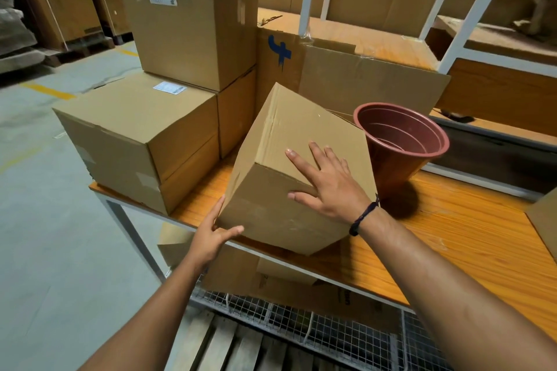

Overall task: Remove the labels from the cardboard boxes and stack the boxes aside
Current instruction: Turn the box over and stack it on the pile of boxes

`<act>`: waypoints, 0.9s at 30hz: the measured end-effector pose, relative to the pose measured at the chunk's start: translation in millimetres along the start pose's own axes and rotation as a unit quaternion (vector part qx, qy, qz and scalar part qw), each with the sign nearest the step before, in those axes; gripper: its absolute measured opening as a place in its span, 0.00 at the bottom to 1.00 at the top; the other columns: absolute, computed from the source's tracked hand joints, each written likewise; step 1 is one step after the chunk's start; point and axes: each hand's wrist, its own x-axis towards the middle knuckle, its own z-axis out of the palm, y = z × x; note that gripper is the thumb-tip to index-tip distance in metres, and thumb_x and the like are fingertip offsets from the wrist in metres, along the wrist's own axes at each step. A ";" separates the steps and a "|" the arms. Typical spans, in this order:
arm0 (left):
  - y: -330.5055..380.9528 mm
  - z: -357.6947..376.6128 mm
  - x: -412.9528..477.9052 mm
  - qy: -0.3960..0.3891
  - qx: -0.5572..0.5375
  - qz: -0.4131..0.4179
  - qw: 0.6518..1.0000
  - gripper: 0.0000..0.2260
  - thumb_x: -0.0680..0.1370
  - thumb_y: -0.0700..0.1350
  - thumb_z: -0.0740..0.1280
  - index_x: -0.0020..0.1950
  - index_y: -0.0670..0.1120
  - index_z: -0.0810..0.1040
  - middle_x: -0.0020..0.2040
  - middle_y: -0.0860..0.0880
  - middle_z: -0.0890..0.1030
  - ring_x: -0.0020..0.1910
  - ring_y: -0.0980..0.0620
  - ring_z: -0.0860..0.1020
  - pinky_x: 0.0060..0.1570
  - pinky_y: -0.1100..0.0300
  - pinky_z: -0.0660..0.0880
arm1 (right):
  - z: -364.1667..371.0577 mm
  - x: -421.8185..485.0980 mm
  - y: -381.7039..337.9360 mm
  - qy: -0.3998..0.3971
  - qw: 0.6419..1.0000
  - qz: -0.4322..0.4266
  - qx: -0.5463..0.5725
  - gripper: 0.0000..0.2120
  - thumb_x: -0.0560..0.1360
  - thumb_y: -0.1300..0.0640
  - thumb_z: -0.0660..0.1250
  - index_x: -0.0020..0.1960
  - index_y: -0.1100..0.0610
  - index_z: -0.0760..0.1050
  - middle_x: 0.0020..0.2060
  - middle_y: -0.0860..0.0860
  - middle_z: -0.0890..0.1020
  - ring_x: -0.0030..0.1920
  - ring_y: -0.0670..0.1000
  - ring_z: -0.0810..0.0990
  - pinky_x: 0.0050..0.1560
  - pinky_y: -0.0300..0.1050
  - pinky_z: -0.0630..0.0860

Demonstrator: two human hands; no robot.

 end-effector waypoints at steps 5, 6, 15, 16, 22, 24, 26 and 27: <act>19.3 2.7 7.6 0.017 -0.036 0.000 0.999 0.46 0.60 0.54 0.82 0.75 0.61 0.65 0.70 0.56 0.72 0.66 0.53 0.72 0.64 0.50 0.74 | 3.8 -15.6 6.8 0.038 0.999 -0.004 0.025 0.36 0.75 0.32 0.56 0.72 0.30 0.34 0.79 0.57 0.48 0.77 0.64 0.47 0.73 0.68 0.52; 25.6 3.6 5.5 0.032 -0.033 0.011 0.999 0.43 0.63 0.50 0.81 0.75 0.58 0.66 0.69 0.54 0.73 0.65 0.54 0.72 0.62 0.58 0.75 | 5.0 -21.3 11.3 0.058 0.997 -0.003 0.047 0.36 0.74 0.31 0.55 0.72 0.29 0.34 0.79 0.57 0.49 0.77 0.64 0.48 0.73 0.68 0.54; 88.3 -25.5 2.8 0.148 0.109 0.198 0.963 0.29 0.66 0.42 0.79 0.64 0.56 0.75 0.64 0.54 0.76 0.65 0.56 0.73 0.67 0.54 0.70 | 28.0 -62.8 26.9 0.179 0.952 0.020 0.249 0.41 0.72 0.37 0.63 0.75 0.33 0.39 0.77 0.59 0.57 0.77 0.55 0.56 0.73 0.42 0.54; 91.7 -28.0 1.1 0.152 0.122 0.199 0.960 0.29 0.66 0.42 0.79 0.65 0.55 0.76 0.64 0.53 0.76 0.65 0.54 0.73 0.67 0.52 0.71 | 32.2 -63.8 25.0 0.183 0.949 0.021 0.257 0.42 0.72 0.38 0.63 0.75 0.33 0.39 0.77 0.59 0.57 0.77 0.54 0.56 0.74 0.42 0.55; 93.6 -26.7 -15.5 0.164 0.216 0.173 0.947 0.30 0.65 0.56 0.77 0.66 0.57 0.77 0.70 0.44 0.74 0.69 0.45 0.71 0.64 0.43 0.73 | 66.7 -77.8 20.5 0.142 0.927 0.087 0.337 0.52 0.72 0.54 0.74 0.76 0.35 0.37 0.75 0.53 0.63 0.73 0.51 0.65 0.70 0.51 0.67; 99.3 -17.9 -19.9 0.166 0.242 0.169 0.941 0.29 0.66 0.54 0.78 0.66 0.57 0.77 0.71 0.43 0.73 0.70 0.45 0.70 0.68 0.45 0.70 | 74.3 -81.4 24.5 0.134 0.920 0.115 0.351 0.54 0.71 0.57 0.75 0.76 0.39 0.36 0.73 0.54 0.67 0.69 0.47 0.67 0.67 0.43 0.68; 106.2 -6.2 -23.8 0.162 0.260 0.162 0.938 0.28 0.68 0.52 0.78 0.67 0.56 0.76 0.72 0.45 0.71 0.71 0.45 0.68 0.69 0.49 0.67 | 76.5 -83.5 29.1 0.136 0.915 0.141 0.352 0.54 0.71 0.58 0.76 0.76 0.39 0.38 0.72 0.55 0.68 0.66 0.44 0.67 0.62 0.34 0.66; 108.9 -0.4 -25.5 0.159 0.267 0.155 0.938 0.28 0.69 0.51 0.77 0.68 0.56 0.76 0.73 0.45 0.70 0.71 0.45 0.67 0.69 0.49 0.66 | 75.8 -83.9 31.4 0.140 0.913 0.149 0.352 0.53 0.70 0.58 0.76 0.77 0.40 0.39 0.72 0.55 0.68 0.66 0.44 0.67 0.63 0.35 0.67</act>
